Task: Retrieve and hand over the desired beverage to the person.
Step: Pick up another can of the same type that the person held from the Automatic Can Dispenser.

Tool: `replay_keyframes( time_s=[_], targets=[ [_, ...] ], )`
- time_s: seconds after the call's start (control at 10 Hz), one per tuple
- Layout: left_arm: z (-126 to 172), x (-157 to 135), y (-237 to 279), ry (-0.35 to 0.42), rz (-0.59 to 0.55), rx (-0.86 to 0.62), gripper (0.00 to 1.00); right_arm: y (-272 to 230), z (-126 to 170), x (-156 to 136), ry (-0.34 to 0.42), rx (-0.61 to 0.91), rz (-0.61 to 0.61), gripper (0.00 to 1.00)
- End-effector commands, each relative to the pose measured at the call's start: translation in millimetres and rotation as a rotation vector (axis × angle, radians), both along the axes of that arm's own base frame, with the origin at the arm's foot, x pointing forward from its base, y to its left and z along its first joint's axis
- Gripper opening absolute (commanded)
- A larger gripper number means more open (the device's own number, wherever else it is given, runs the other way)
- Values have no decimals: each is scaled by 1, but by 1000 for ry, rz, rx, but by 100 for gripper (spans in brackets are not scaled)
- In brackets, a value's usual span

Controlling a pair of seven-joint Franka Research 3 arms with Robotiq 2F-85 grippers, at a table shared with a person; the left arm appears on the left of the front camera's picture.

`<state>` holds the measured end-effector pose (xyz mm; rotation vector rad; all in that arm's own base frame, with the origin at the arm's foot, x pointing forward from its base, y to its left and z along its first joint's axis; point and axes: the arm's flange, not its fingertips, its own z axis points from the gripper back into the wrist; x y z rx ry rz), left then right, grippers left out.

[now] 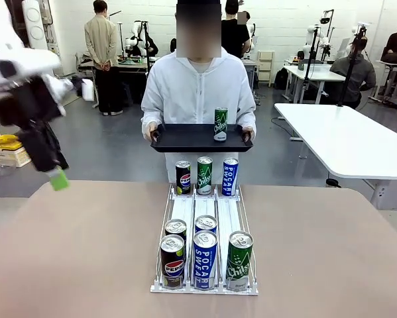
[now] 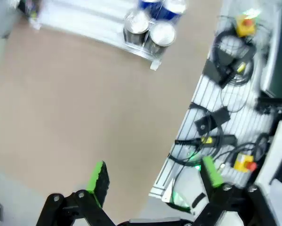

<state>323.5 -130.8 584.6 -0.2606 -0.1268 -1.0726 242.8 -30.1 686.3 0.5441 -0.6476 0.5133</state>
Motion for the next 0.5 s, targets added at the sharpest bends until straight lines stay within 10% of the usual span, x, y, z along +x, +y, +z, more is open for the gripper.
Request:
replay_keyframes(
  time_s=[0.0, 0.4],
  targets=[
    [-21, 0, -30, 102, 295, 35, 100, 0, -1, -1, -1, 6, 6, 100],
    [-53, -32, -60, 37, 514, 24, 100, 0, -1, -1, -1, 6, 6, 100]
  ],
)
